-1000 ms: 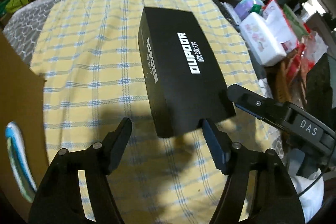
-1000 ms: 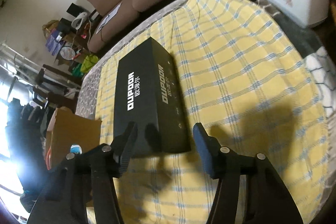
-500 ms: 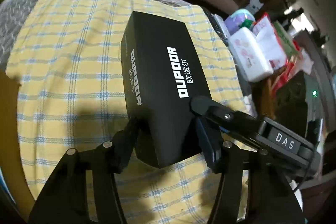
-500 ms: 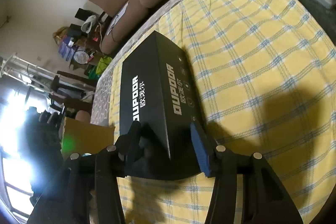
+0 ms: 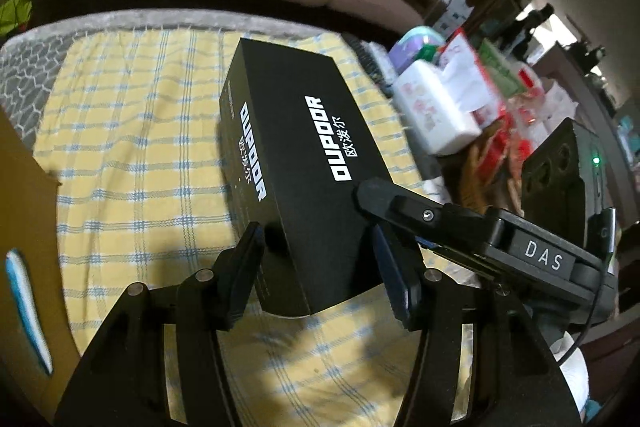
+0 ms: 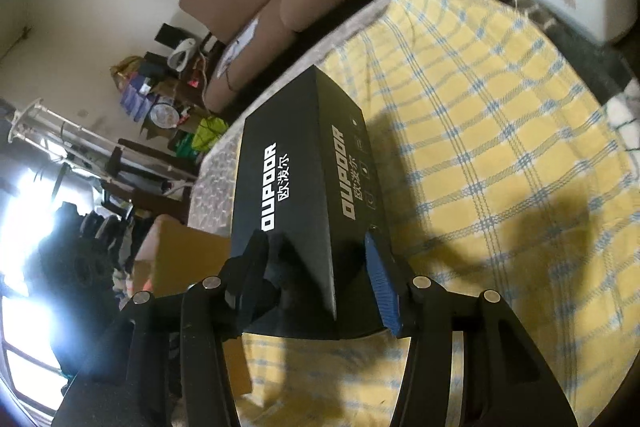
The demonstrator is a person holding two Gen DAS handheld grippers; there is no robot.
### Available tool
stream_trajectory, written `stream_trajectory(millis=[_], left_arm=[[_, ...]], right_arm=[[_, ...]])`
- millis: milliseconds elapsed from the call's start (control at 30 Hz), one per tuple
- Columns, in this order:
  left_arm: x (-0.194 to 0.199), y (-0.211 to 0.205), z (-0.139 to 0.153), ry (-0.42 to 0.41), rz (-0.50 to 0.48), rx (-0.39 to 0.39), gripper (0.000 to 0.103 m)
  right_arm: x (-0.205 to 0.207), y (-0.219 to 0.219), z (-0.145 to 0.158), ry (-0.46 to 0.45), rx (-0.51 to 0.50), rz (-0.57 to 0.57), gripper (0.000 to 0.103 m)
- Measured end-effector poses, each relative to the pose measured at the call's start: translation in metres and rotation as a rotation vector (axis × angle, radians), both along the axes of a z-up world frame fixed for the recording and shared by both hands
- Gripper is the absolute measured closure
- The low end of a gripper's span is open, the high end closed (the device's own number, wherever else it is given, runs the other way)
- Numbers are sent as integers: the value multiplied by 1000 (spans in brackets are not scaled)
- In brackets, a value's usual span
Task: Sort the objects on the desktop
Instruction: 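Grip the black box end with both grippers and lift it, then lower the black box into the cardboard box and open both grippers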
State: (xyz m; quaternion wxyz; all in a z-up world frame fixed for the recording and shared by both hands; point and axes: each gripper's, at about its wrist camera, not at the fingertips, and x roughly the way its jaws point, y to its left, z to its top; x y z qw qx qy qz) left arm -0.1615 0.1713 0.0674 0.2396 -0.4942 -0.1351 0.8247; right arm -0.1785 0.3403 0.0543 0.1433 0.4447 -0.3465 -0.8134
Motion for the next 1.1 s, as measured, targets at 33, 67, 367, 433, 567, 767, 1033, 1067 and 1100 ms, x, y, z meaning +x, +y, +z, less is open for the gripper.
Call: stream_trajectory(millis=[33,67,367,433,567,767,1033,1067,1100], left_arm=[[4,-2,8,9,1,4,49],[7,-5,14,13,3,9,49],[50,-59,86,96,60,38,49],[60,-78,98,113,77,44,49],[79,-119,119,128,116,56,49],[109,-191,139,156,189,62,49],[143,-285,125,137,294,66,48],[145,-295,121,130,304,62,48],[147,-303,117,126,311,55,48]], right_arm=[[4,-1,8,8,4,1,51],[8,-4,17,18,7,4,51],[39,-57,95,104,37,42,51],[45,-74,110,122,47,51,51],[56,-116,136,151,63,89,51],[66,-193,160,183,79,171,51],[68,-292,153,181,78,315,51],[68,-304,148,175,72,331,51],[67,-313,144,170,68,343,51]])
